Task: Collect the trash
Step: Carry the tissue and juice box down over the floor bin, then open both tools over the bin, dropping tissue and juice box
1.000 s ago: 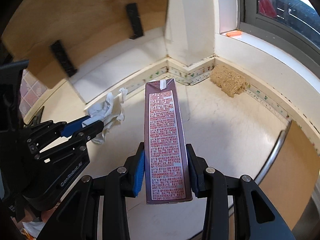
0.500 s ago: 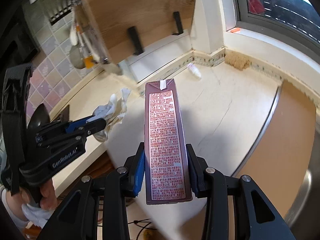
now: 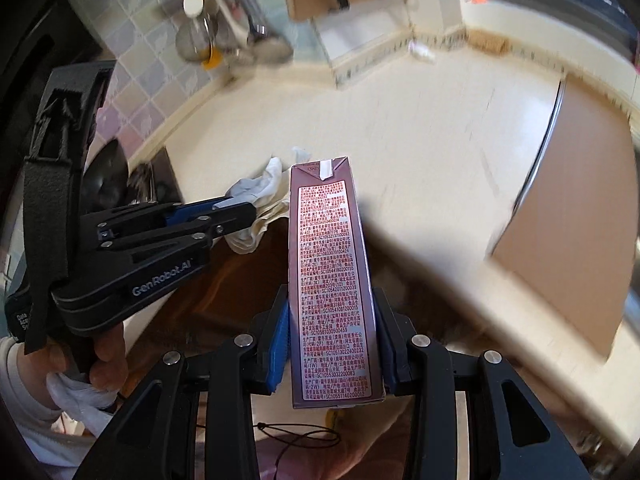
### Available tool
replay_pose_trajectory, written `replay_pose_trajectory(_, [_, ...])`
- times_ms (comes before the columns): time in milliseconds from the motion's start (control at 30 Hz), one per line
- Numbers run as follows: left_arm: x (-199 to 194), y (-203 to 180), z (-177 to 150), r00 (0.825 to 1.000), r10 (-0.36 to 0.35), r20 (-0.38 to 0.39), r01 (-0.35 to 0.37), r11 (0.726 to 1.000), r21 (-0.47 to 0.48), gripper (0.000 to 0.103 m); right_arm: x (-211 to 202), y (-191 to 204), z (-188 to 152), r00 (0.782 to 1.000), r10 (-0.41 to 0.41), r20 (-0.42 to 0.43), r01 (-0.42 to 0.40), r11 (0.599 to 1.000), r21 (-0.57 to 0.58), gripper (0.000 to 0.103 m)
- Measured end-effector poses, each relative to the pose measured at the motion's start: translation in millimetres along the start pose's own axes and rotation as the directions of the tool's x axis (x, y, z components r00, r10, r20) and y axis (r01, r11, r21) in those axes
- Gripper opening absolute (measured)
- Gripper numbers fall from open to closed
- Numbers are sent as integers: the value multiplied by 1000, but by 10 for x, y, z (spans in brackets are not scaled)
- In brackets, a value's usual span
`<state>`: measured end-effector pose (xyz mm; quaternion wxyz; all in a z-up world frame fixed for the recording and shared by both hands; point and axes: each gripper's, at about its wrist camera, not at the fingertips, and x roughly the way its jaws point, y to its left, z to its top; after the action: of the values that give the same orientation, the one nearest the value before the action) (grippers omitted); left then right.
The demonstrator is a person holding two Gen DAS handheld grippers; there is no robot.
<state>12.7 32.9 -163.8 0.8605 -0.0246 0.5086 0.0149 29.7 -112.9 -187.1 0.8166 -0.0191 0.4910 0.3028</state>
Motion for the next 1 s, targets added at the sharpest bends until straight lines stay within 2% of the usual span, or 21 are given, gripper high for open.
replay_pose_trajectory(200, [688, 20, -611, 991, -15, -135, 12, 1000, -25, 18, 546, -41, -602, 993, -45, -109, 45, 999, -1, 37])
replay_pose_trajectory(433, [1860, -33, -1345, 953, -23, -301, 1, 997, -74, 18, 1557, -416, -1352, 963, -73, -258, 90, 994, 57, 37])
replay_pose_trajectory(567, [2456, -63, -1623, 930, -11, -368, -18, 997, -74, 20, 2124, -639, -1700, 945, -66, -321, 102, 990, 97, 37])
replay_pose_trajectory(667, [2799, -48, -1751, 920, 9, -391, -37, 997, -64, 24, 2531, -742, -1887, 932, -60, -358, 108, 988, 115, 37])
replay_pose_trajectory(800, [3114, -10, -1897, 906, 12, -423, -42, 997, -63, 34, 3018, -824, -2050, 920, -70, -385, 126, 985, 121, 38])
replay_pose_trajectory(867, [3235, 34, -1955, 893, 8, -449, -44, 997, -70, 36, 3193, -824, -2118, 918, -76, -390, 126, 986, 106, 39])
replay_pose_trajectory(1000, [3302, 100, -1999, 882, 10, -472, -47, 997, -67, 38, 3372, -826, -2211, 917, -107, -384, 143, 988, 66, 45])
